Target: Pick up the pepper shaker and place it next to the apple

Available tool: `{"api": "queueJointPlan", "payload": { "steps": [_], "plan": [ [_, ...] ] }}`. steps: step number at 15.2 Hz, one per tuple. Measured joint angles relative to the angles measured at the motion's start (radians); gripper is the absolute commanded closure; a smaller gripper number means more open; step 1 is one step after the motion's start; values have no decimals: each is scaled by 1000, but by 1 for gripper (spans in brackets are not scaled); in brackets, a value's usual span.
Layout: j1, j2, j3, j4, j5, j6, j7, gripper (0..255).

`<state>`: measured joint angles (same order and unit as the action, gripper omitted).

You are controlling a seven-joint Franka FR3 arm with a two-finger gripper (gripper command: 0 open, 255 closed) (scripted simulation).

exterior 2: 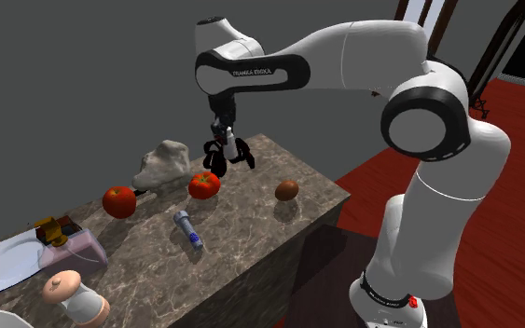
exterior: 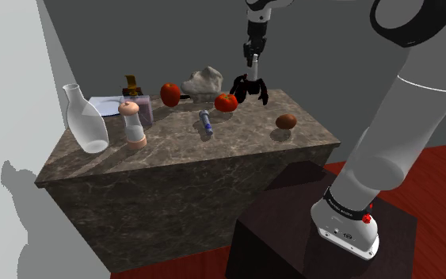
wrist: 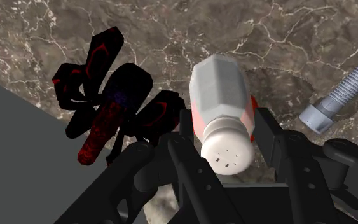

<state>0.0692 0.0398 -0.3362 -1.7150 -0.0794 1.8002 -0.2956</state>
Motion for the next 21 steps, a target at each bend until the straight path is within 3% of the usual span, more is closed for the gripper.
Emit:
{"api": "queueJointPlan", "payload": {
  "steps": [12, 15, 19, 21],
  "plan": [
    [112, 207, 96, 285, 38, -102, 204, 255],
    [141, 285, 118, 387, 48, -131, 256, 255],
    [168, 443, 142, 625, 68, -218, 316, 255],
    [177, 469, 147, 653, 70, -223, 332, 255]
  ]
}}
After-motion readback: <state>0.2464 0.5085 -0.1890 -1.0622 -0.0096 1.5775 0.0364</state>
